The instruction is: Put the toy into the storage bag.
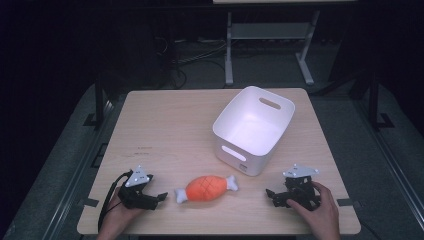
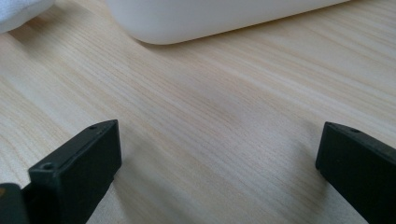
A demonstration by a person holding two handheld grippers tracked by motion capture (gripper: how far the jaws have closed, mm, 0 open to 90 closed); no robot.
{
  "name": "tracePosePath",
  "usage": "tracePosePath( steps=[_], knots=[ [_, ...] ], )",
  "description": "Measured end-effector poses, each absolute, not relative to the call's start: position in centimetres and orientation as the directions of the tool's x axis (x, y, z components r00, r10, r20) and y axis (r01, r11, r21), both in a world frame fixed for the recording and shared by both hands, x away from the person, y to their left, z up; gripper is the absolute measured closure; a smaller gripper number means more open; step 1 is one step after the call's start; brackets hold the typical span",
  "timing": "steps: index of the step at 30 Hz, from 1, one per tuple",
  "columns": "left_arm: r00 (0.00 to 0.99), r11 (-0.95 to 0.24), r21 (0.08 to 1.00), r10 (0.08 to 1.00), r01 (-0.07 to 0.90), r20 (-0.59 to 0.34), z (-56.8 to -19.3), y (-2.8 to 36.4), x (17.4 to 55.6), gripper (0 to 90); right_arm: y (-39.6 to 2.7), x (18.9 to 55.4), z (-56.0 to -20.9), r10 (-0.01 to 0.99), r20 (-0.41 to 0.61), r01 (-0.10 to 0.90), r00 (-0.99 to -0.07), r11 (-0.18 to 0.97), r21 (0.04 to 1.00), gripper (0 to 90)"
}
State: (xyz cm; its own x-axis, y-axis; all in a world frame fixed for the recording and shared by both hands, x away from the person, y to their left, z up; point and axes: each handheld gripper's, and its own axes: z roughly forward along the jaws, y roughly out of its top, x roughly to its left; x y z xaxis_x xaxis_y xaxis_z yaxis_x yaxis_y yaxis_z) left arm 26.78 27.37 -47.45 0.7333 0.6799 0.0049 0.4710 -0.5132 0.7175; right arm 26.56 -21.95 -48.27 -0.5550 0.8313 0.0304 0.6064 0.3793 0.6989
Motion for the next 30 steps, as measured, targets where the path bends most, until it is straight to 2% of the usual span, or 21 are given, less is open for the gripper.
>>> tracePosePath(
  steps=[9,11,13,14,15,18,19,20,23,30],
  knots=[
    [0.738,-0.510,0.725,0.675,0.463,0.004,-47.4,27.7,26.8,16.8,-22.0,26.6,-48.3,0.830,0.028,0.604,-0.557,0.381,0.700,0.0],
    [0.748,-0.523,0.724,0.663,0.449,0.015,-47.2,27.9,26.7,26.7,-22.0,26.6,-48.3,0.831,0.029,0.606,-0.555,0.380,0.699,0.0],
    [0.751,-0.531,0.719,0.660,0.448,0.019,-47.0,28.1,26.6,29.2,-22.0,26.6,-48.3,0.831,0.029,0.605,-0.556,0.380,0.699,0.0],
    [0.756,-0.539,0.715,0.654,0.446,0.021,-46.9,28.1,26.6,34.6,-22.0,26.6,-48.3,0.831,0.029,0.605,-0.555,0.380,0.699,0.0],
    [0.767,-0.544,0.715,0.642,0.439,0.017,-46.5,28.2,26.6,44.6,-21.9,26.6,-48.3,0.832,0.030,0.605,-0.555,0.379,0.700,0.0],
    [0.775,-0.546,0.711,0.632,0.443,0.003,-46.1,28.2,26.6,59.8,-21.9,26.6,-48.3,0.832,0.030,0.605,-0.555,0.379,0.700,0.0],
    [0.778,-0.548,0.708,0.629,0.445,-0.002,-45.8,28.2,26.7,59.8,-21.9,26.6,-48.3,0.831,0.029,0.605,-0.555,0.379,0.700,0.0],
    [0.780,-0.544,0.706,0.625,0.453,-0.019,-45.4,28.0,26.8,71.6,-22.0,26.6,-48.3,0.831,0.030,0.605,-0.555,0.379,0.700,0.0],
    [0.788,-0.539,0.704,0.614,0.463,-0.048,-44.7,27.8,27.0,87.4,-22.0,26.6,-48.3,0.831,0.030,0.605,-0.555,0.379,0.700,0.0],
    [0.802,-0.552,0.691,0.594,0.466,-0.067,-43.9,26.8,27.6,89.7,-21.9,26.6,-48.3,0.832,0.031,0.606,-0.554,0.378,0.700,0.0]
  ],
)
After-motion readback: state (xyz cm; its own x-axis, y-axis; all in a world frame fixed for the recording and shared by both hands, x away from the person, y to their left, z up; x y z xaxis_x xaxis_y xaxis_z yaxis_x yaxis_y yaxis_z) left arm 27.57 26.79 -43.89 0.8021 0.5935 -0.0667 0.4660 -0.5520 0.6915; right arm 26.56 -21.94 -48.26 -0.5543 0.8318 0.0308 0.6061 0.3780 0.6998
